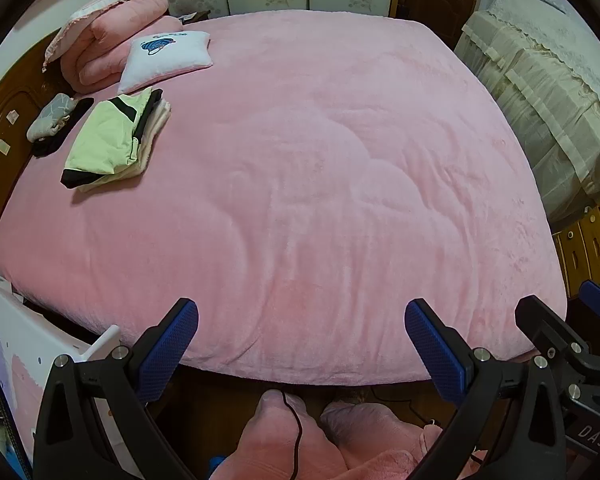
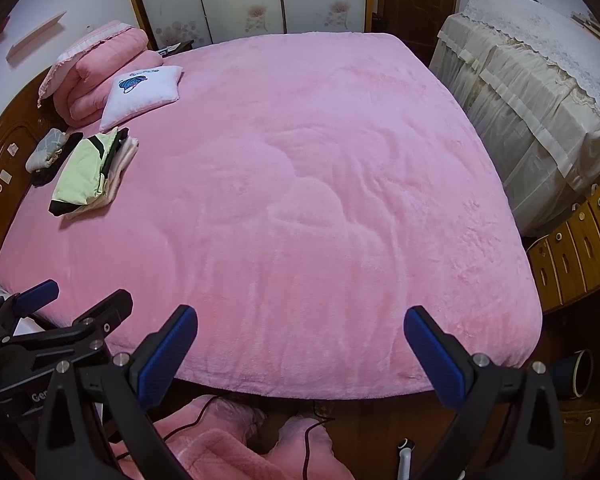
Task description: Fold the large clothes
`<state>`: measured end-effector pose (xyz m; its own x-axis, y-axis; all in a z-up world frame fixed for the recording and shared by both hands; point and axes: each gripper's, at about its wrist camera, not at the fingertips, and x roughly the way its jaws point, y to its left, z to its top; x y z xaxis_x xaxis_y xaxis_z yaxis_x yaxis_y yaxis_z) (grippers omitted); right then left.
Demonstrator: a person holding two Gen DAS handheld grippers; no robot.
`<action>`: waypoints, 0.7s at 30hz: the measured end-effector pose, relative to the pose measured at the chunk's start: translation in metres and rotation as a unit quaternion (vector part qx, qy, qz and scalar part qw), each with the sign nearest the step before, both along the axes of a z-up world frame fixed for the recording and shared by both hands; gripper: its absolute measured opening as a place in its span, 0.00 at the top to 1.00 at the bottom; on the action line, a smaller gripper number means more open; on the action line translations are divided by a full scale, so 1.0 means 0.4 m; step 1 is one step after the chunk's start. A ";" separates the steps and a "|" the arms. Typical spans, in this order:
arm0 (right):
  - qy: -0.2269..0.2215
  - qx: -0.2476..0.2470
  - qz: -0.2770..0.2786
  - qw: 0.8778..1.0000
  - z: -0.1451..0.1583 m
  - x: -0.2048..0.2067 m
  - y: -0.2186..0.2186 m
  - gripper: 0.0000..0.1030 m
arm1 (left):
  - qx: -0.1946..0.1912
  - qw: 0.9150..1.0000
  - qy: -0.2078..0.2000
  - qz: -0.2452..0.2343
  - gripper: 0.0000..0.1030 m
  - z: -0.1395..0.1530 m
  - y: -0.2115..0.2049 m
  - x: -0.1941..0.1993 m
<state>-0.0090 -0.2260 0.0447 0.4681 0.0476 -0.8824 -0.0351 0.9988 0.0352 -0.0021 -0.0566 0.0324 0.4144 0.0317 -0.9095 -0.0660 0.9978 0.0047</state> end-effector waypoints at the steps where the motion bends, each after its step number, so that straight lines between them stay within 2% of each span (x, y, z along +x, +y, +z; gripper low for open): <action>1: 0.000 -0.001 0.000 1.000 -0.001 0.000 -0.002 0.00 | 0.001 1.000 0.001 0.001 0.01 0.000 -0.003 0.003; 21: 0.003 -0.003 -0.001 1.000 -0.013 0.011 -0.027 0.00 | 0.003 1.000 0.004 0.002 0.01 -0.002 -0.016 0.008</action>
